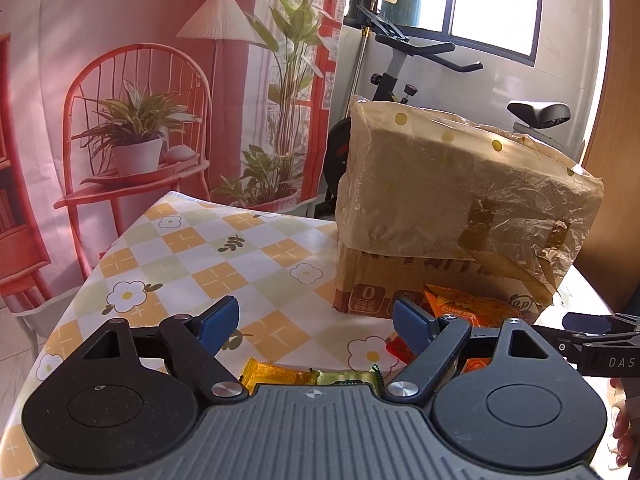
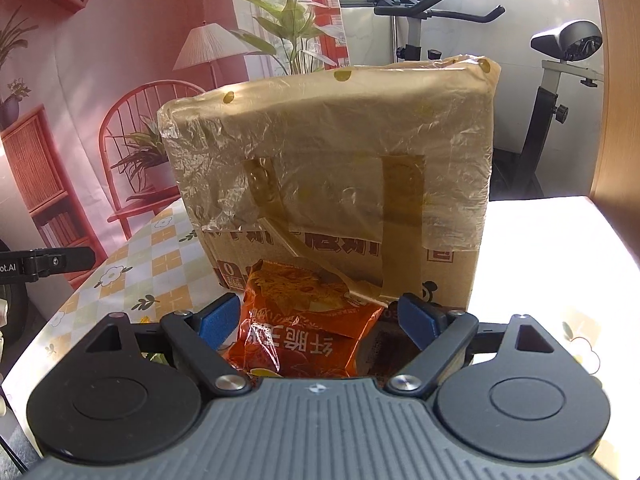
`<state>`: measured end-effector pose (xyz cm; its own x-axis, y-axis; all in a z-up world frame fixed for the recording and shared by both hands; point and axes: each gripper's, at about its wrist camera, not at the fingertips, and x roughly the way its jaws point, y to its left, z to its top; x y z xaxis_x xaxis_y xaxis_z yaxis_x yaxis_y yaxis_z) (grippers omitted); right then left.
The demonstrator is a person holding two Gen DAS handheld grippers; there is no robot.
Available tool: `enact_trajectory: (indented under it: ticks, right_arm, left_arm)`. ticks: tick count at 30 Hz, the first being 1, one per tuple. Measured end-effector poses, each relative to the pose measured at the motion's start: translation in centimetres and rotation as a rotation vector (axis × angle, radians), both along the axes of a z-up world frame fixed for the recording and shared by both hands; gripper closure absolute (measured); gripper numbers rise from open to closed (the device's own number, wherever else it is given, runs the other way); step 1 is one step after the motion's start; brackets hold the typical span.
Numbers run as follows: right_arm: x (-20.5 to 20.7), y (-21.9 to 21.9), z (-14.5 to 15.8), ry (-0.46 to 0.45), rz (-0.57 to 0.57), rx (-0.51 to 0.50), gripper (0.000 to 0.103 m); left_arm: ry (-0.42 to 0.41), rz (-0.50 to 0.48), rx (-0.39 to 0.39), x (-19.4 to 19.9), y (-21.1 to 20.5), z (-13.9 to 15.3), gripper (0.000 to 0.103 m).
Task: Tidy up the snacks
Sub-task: 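Grasp the orange chip bag with right tool while left tool approaches the green-wrapped pastry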
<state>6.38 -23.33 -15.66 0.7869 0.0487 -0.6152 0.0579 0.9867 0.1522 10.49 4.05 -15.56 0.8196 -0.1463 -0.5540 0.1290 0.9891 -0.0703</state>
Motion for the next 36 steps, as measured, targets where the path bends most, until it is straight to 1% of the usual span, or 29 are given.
enact_trajectory:
  ticks: [2,3,6,9,11,12,14,15,17,20,22,24,26,30,31,34,36]
  right_arm:
    - [0.8,0.3,-1.2,0.035,0.003,0.013,0.002]
    - [1.2,0.5,-1.7,0.053,0.0,0.02,0.001]
    - [2.7,0.3,-2.8,0.084,-0.021,0.047,0.0]
    - [4.4,0.2,-3.8,0.117,-0.051,0.04,0.0]
    - [5.3,0.0,-4.7,0.147,-0.054,0.06,0.001]
    - [5.6,-0.1,-5.1,0.16,-0.052,0.079,0.002]
    - [5.9,-0.1,-5.6,0.176,-0.036,0.103,0.01]
    - [5.7,0.1,-5.7,0.176,-0.032,0.103,0.014]
    - [5.3,0.5,-5.6,0.16,-0.023,0.069,0.021]
    - [4.4,0.4,-5.1,0.129,-0.01,0.084,0.034]
    - [3.9,0.4,-4.7,0.113,-0.017,0.085,0.039]
    - [3.2,0.3,-4.5,0.104,-0.021,0.078,0.04]
    - [2.7,0.2,-4.3,0.095,-0.027,0.081,0.041]
    - [1.9,0.1,-4.1,0.085,-0.032,0.087,0.042]
    - [1.6,0.1,-4.0,0.084,-0.034,0.092,0.042]
    - [1.1,-0.2,-3.9,0.084,-0.041,0.102,0.042]
    - [0.9,-0.3,-3.9,0.082,-0.045,0.108,0.042]
  left_arm:
    - [0.024,0.003,-0.003,0.3,0.5,-0.7,0.018]
    - [0.033,0.004,-0.003,0.4,0.7,-1.0,0.018]
    - [0.058,0.008,0.001,0.6,1.4,-1.9,0.02]
    - [0.09,0.007,-0.002,0.9,2.1,-2.9,0.02]
    - [0.115,0.001,-0.002,1.1,2.3,-3.7,0.021]
    - [0.125,-0.005,-0.002,1.2,2.4,-4.1,0.021]
    - [0.149,-0.013,-0.002,1.3,2.5,-4.8,0.023]
    - [0.157,-0.014,-0.006,1.4,2.5,-5.1,0.024]
    - [0.173,-0.029,-0.023,1.5,2.4,-5.5,0.026]
    - [0.165,-0.083,-0.018,1.7,1.4,-6.1,0.029]
    - [0.151,-0.13,0.002,2.5,0.5,-6.3,0.03]
    - [0.142,-0.162,0.012,3.6,-0.1,-6.5,0.033]
    - [0.148,-0.192,0.005,4.8,-0.6,-6.8,0.04]
    - [0.176,-0.273,-0.006,6.7,-1.8,-8.1,0.04]
    - [0.19,-0.284,-0.008,7.0,-1.9,-8.5,0.04]
    - [0.236,-0.311,-0.049,7.9,-2.0,-9.6,0.04]
    - [0.248,-0.313,-0.047,7.9,-2.0,-9.9,0.04]
